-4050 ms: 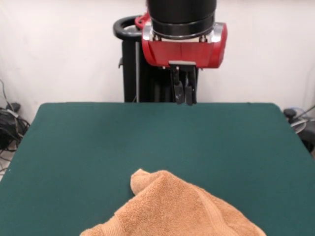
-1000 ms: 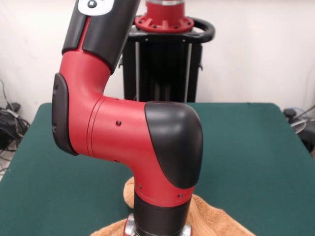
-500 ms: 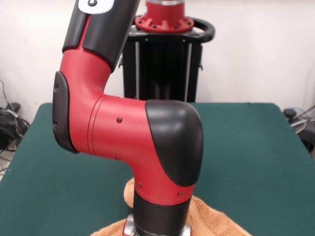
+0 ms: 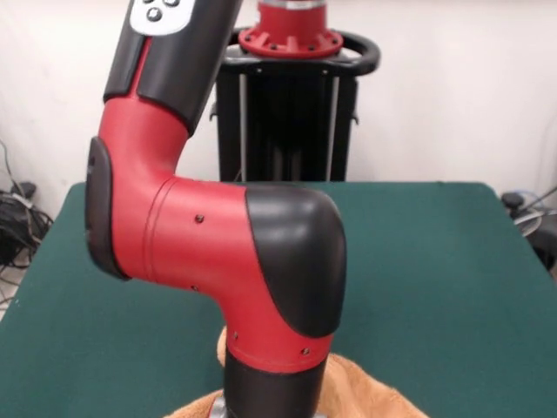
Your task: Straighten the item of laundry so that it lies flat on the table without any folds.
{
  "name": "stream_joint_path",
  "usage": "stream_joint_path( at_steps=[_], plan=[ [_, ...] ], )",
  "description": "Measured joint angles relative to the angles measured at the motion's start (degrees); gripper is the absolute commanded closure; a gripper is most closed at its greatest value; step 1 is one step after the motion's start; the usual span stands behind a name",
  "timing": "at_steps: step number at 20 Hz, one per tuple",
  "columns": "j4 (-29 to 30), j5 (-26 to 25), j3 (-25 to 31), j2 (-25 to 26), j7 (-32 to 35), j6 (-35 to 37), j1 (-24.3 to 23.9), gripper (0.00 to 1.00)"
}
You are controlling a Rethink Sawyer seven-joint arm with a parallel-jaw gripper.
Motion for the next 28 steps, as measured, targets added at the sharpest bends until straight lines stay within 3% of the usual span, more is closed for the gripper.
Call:
stream_joint_path(
  at_steps=[8, 11, 15, 21, 22, 28],
  plan=[
    [-15.6, -0.4, 9.8, 7.6, -5.1, 0.4, -4.8, 0.00],
    [-22.7, -1.5, 15.6, 12.1, -11.5, 0.4, -6.9, 0.00],
    [-28.0, -2.8, 20.0, 16.4, -19.1, -0.2, -8.2, 0.00],
    [-31.6, -4.1, 19.5, 18.7, -21.1, -1.3, -7.3, 0.00],
    [-31.7, -5.1, 16.9, 18.6, -19.7, -1.6, -6.6, 1.00],
    [-31.9, -6.1, 13.5, 18.3, -17.3, -1.7, -5.6, 1.00]
  ],
)
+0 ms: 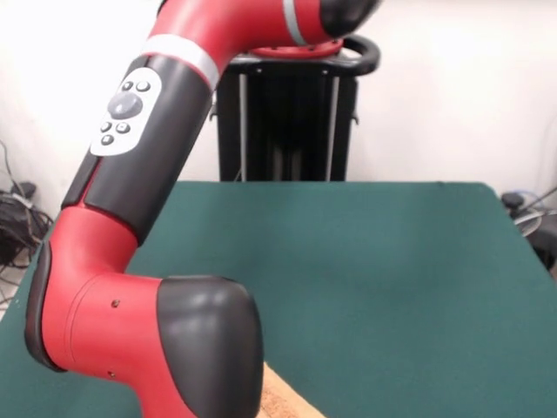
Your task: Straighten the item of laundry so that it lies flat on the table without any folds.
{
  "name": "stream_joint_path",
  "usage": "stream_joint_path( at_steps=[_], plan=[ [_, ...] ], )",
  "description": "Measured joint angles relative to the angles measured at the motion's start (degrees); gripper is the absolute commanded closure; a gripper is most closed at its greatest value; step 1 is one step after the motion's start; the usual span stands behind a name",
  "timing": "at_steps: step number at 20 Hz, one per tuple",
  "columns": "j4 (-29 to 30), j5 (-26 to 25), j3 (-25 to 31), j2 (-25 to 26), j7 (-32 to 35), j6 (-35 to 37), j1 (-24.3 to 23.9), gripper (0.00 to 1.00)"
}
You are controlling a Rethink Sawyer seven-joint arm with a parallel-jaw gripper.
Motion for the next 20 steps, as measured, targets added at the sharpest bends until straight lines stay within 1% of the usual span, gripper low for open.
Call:
stream_joint_path(
  at_steps=[7, 13, 17, 20],
  plan=[
    [0.0, -0.2, -3.0, -0.3, 2.4, 0.0, 0.8, 1.00],
    [0.6, -0.4, -5.1, -0.8, 2.6, 0.1, 1.3, 1.00],
    [2.1, -0.4, -6.3, -1.7, 2.6, -0.5, 1.6, 1.00],
    [4.7, -0.4, -7.2, -3.0, 2.6, -2.2, 1.8, 1.00]
  ],
)
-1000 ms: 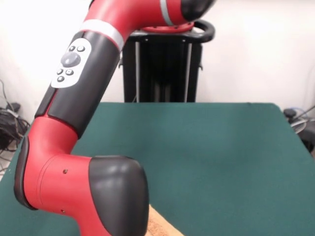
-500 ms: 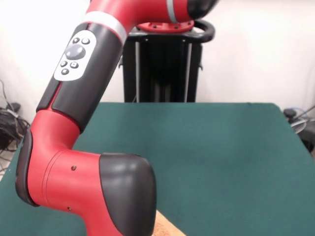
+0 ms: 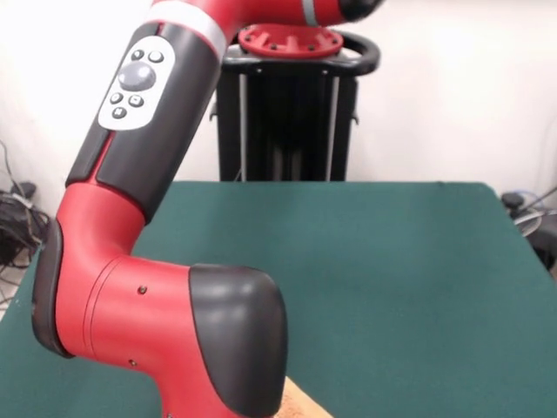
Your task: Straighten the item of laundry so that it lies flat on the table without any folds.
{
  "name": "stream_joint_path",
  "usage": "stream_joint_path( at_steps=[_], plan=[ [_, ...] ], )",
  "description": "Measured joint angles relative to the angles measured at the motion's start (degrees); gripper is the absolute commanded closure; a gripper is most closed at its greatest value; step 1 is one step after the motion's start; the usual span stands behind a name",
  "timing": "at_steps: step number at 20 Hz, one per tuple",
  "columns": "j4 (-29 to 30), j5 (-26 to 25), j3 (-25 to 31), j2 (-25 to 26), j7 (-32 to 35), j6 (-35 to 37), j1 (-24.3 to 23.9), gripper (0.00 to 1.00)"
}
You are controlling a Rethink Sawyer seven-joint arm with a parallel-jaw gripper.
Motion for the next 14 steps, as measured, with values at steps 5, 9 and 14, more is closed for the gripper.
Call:
stream_joint_path(
  at_steps=[5, 9, 14],
  plan=[
    [5.1, -0.1, -0.9, -2.4, 0.4, -4.0, 0.3, 1.00],
    [9.3, -0.1, -2.3, -4.5, 2.5, -6.8, 0.8, 1.00],
    [12.6, 0.2, -3.0, -6.5, 4.8, -7.6, 1.1, 1.00]
  ],
)
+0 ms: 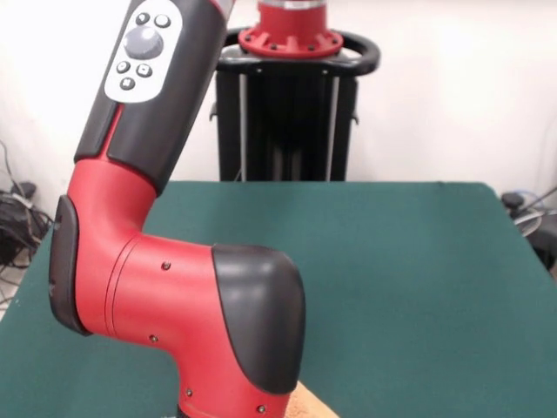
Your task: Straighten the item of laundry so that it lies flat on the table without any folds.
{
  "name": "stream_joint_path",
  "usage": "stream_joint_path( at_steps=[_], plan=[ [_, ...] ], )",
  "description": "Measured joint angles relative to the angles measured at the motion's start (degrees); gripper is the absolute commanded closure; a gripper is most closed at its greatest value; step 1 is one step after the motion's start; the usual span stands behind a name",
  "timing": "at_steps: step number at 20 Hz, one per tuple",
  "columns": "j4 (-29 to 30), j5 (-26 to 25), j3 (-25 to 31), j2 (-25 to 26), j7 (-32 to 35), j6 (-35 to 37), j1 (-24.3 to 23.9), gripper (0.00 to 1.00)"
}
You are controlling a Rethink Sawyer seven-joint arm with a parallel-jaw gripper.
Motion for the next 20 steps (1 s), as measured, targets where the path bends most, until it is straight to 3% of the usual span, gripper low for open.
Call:
stream_joint_path(
  at_steps=[13, 20],
  plan=[
    [3.8, 1.6, -0.3, -2.4, 0.8, -0.1, 0.0, 1.00],
    [8.8, 2.4, -0.3, -5.5, 0.8, 0.0, 0.0, 1.00]
  ],
)
